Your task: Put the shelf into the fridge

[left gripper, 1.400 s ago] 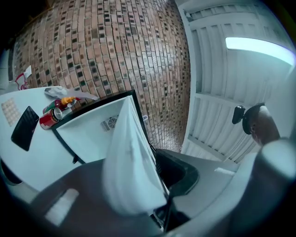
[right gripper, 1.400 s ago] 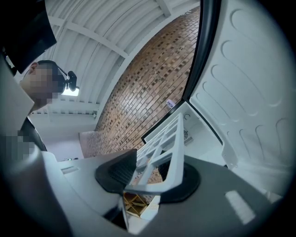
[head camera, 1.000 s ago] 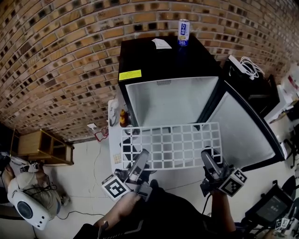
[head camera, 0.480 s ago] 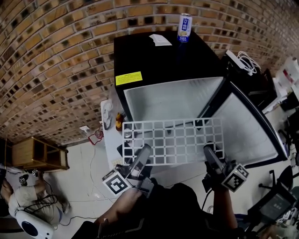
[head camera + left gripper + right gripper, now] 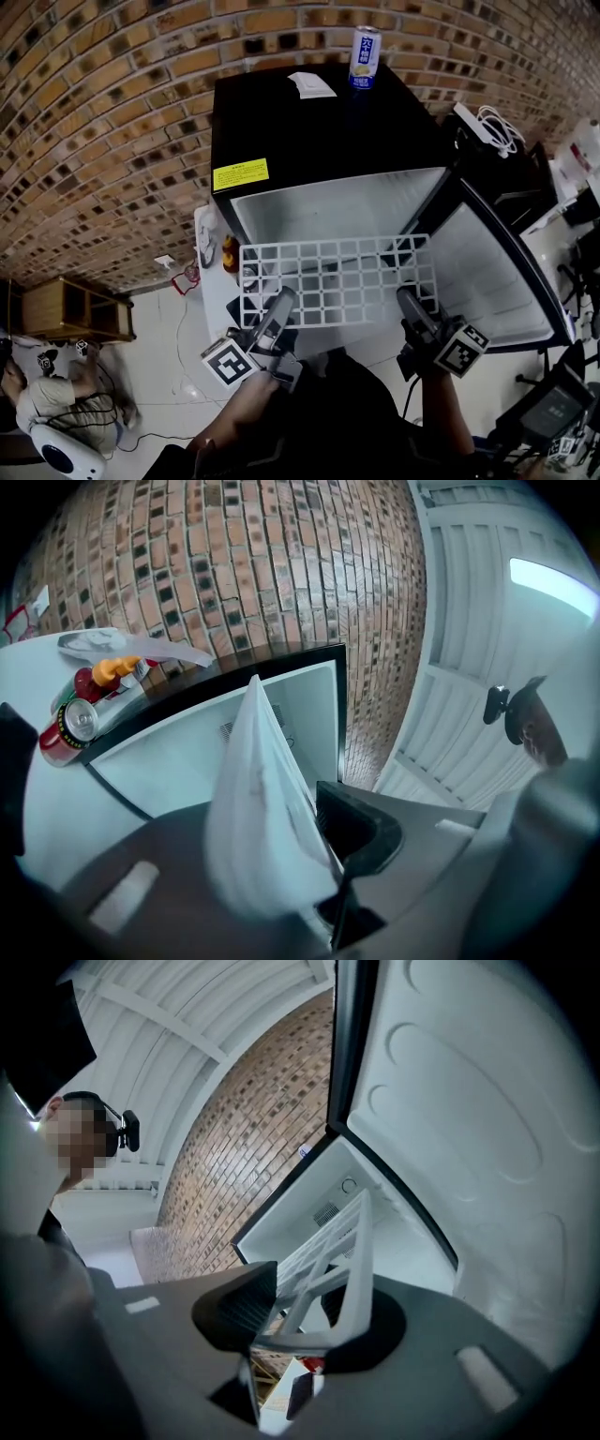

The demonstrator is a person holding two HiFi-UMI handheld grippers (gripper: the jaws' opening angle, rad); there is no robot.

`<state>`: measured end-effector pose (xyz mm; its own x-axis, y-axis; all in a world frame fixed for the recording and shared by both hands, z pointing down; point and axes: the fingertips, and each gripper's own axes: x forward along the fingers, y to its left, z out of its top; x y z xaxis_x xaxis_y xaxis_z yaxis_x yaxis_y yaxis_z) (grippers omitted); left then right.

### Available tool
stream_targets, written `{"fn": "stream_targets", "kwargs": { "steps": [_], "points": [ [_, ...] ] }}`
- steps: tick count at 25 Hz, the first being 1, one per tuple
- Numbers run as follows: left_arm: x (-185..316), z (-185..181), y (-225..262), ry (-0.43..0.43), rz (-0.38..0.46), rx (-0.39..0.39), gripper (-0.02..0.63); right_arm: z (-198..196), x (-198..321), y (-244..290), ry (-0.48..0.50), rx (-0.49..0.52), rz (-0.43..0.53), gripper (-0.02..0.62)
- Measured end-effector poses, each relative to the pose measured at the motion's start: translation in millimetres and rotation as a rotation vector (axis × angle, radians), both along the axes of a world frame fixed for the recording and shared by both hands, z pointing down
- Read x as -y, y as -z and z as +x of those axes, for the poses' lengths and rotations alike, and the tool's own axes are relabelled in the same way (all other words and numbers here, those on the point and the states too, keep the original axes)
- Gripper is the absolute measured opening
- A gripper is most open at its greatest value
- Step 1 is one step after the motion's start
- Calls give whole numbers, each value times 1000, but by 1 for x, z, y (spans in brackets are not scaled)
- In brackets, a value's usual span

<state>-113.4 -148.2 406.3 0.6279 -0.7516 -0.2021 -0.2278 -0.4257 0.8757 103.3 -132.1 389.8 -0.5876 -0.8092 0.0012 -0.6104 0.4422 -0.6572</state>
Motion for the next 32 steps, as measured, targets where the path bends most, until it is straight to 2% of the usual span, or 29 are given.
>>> {"fn": "stream_targets", "kwargs": {
  "steps": [3,6,8,11,24,32],
  "points": [
    [8,10,-6,-4,-28,-6,72,15,14,-6,14,-7,18,158],
    [17,16,-8,3,-39,27,74,15,22,-9,25,21,-34,158],
    [23,18,-9,9,-48,34,74,18,30,-13,33,25,-35,159],
    [26,20,-18,21,-79,21,72,24,39,-21,57,22,-22,160],
    [39,27,-29,29,-121,13,71,30,59,-32,74,30,-52,160],
    [47,30,-31,49,-134,-17,66,33,74,-33,91,33,-51,160]
  ]
}}
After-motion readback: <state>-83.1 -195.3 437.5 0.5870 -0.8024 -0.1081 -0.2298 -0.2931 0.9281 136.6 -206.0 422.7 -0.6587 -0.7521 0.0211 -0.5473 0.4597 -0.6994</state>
